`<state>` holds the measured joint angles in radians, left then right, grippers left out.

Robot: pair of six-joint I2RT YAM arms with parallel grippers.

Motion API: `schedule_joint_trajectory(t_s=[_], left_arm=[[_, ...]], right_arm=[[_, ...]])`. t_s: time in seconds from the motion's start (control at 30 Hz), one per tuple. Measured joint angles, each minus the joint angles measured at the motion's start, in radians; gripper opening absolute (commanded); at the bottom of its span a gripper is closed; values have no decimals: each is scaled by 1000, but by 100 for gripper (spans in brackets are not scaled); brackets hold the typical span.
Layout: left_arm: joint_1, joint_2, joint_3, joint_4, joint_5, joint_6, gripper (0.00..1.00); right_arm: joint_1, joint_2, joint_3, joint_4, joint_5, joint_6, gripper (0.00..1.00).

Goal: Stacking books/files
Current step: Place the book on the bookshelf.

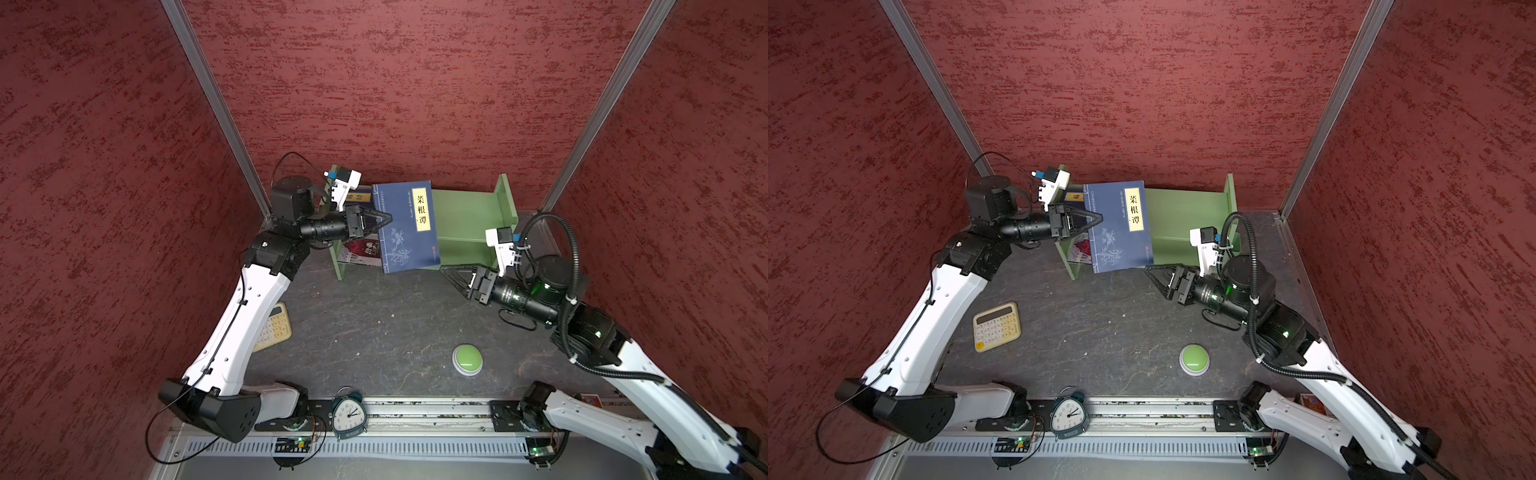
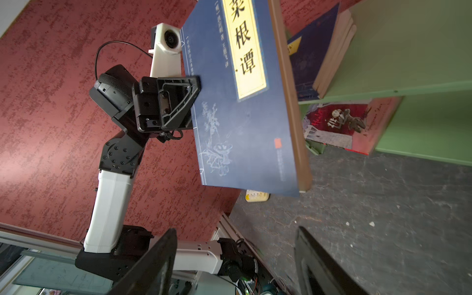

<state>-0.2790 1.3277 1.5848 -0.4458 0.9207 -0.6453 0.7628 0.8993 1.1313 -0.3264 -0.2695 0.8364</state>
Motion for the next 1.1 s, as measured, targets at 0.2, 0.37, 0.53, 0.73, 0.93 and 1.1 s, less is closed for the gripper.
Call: schedule_joint_trajectory(t_s=[0.2, 0.37, 0.53, 0.73, 0.93, 1.1], left_arm=[[68, 51, 32, 138, -80, -104, 0], [107, 64, 30, 205, -127, -177, 0], [122, 64, 4, 280, -144, -249, 0], [160, 64, -67, 362, -138, -356, 0], [172, 64, -117, 397, -134, -425, 0], [172, 56, -125, 421, -130, -469, 0]], right_arm=[[0, 127, -27, 239, -40, 74, 74], [-1, 231, -27, 399, -41, 119, 75], [-1, 338, -18, 529, -41, 154, 75], [-5, 447, 11, 638, -34, 186, 75], [-23, 487, 19, 751, -13, 231, 74], [-46, 549, 51, 834, -12, 268, 72]])
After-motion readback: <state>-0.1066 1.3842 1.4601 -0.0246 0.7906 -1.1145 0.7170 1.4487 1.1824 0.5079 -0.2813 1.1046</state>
